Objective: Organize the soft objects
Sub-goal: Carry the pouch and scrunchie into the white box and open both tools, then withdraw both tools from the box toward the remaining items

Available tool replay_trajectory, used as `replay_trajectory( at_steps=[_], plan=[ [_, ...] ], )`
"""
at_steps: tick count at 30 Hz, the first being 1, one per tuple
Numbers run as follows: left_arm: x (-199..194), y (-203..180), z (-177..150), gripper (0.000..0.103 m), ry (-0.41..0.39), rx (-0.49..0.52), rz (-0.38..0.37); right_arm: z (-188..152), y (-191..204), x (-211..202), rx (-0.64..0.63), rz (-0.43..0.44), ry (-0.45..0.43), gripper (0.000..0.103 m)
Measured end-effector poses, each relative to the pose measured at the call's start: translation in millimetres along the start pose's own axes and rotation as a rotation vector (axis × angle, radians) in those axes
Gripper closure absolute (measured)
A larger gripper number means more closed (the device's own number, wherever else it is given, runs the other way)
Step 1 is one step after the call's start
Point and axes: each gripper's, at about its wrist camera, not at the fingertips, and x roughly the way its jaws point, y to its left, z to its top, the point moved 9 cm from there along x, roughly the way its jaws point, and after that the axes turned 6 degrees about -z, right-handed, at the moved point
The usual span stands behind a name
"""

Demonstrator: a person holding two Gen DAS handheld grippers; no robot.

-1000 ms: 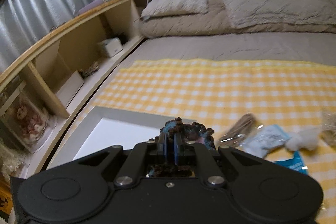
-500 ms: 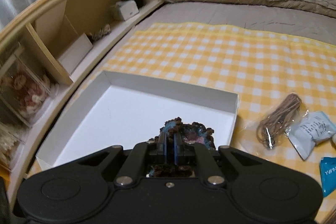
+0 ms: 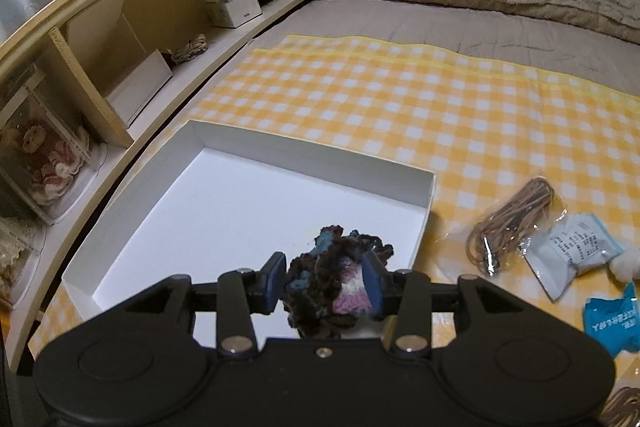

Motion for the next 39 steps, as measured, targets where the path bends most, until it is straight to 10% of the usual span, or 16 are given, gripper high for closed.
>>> replay_trajectory(
  at_steps=[39],
  plan=[
    [-105.7, -12.8, 4.6, 0.000, -0.234, 0.037, 0.102, -14.8, -31.2, -141.5, -0.064, -0.127, -0.225, 0.000]
  ],
)
